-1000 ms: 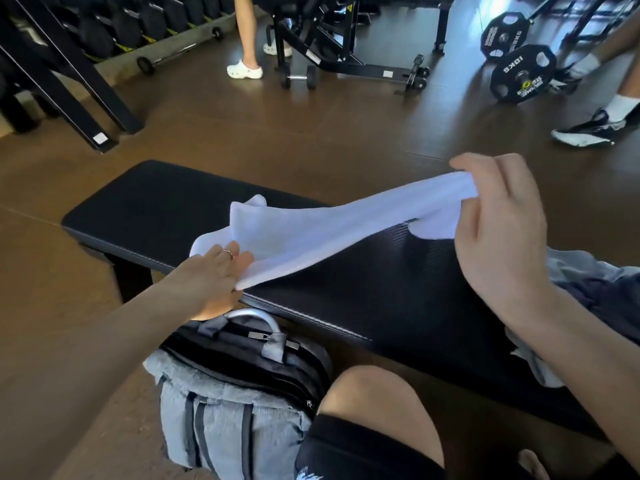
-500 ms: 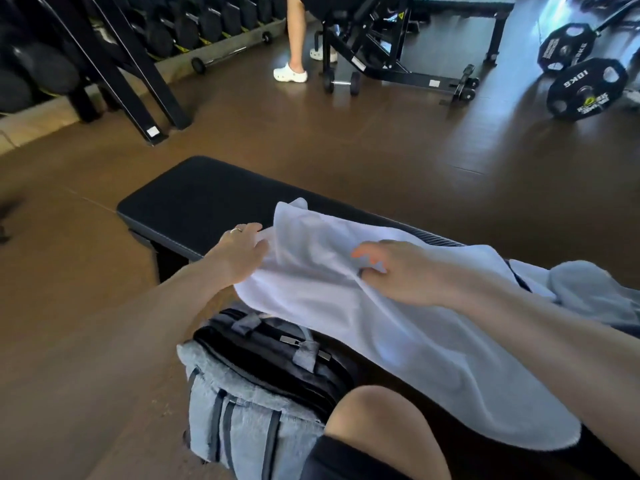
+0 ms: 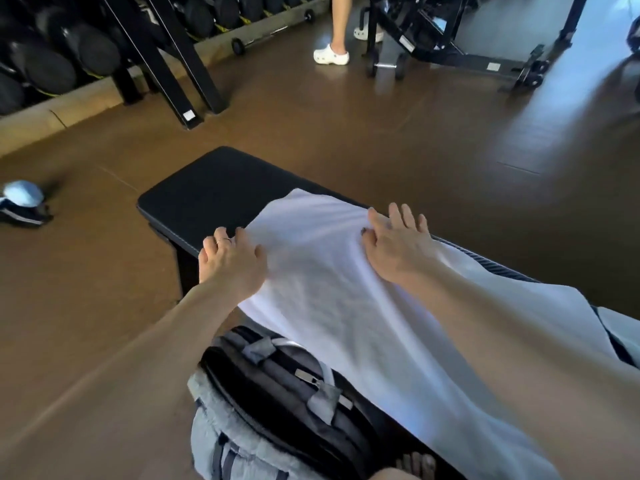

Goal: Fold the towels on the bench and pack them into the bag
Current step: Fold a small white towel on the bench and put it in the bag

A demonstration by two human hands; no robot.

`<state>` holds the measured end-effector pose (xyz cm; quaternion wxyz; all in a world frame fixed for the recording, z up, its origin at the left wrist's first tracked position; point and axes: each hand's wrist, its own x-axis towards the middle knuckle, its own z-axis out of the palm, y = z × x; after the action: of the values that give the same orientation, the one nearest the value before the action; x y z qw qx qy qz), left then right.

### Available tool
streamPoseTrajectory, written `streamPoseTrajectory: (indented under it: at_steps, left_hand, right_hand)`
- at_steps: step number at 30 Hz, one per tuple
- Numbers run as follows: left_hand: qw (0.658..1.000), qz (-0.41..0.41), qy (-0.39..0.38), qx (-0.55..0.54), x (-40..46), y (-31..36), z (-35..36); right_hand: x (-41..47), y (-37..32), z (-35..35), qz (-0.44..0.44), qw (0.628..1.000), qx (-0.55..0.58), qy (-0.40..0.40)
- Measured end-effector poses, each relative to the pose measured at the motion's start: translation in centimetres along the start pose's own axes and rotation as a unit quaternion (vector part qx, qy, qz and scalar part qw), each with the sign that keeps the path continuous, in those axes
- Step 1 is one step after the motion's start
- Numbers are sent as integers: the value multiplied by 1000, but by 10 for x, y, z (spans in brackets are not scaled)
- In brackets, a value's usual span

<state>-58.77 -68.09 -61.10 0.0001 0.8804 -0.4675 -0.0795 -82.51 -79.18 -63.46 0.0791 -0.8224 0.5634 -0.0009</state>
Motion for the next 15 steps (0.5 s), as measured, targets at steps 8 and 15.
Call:
streamPoseTrajectory:
  at_steps: [8, 15]
  left_hand:
    - [988, 145, -51, 4, -21, 20, 14]
    - [982, 182, -47, 24, 28, 30, 14]
  right_hand:
    - [6, -35, 6, -184, 981, -45, 39]
    - [41, -12, 8, -143, 989, -24, 41]
